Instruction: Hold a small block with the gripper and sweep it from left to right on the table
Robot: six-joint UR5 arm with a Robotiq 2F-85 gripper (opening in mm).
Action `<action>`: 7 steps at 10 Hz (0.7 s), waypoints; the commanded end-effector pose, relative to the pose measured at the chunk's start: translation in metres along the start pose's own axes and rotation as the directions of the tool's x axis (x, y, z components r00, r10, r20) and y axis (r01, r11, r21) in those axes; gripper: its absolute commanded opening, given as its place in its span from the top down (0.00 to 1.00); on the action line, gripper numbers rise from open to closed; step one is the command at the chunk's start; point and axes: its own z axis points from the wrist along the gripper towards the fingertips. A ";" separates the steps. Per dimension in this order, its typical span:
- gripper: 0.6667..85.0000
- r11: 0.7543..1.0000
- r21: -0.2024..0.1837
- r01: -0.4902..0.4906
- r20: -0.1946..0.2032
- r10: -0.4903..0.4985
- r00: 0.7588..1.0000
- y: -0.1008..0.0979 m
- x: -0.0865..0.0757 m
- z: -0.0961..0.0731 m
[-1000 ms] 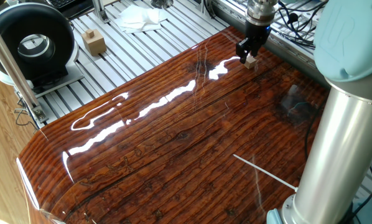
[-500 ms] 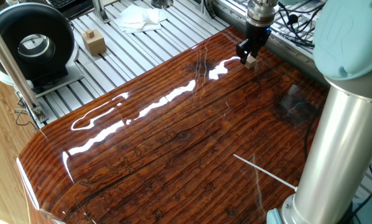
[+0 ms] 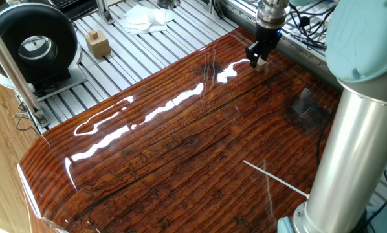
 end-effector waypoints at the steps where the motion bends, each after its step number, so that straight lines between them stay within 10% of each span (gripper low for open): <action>1: 0.48 1.000 -0.012 -0.010 -0.004 0.010 1.000 0.000 0.004 0.000; 7: 0.60 1.000 -0.012 -0.007 0.000 0.007 1.000 -0.001 0.004 0.001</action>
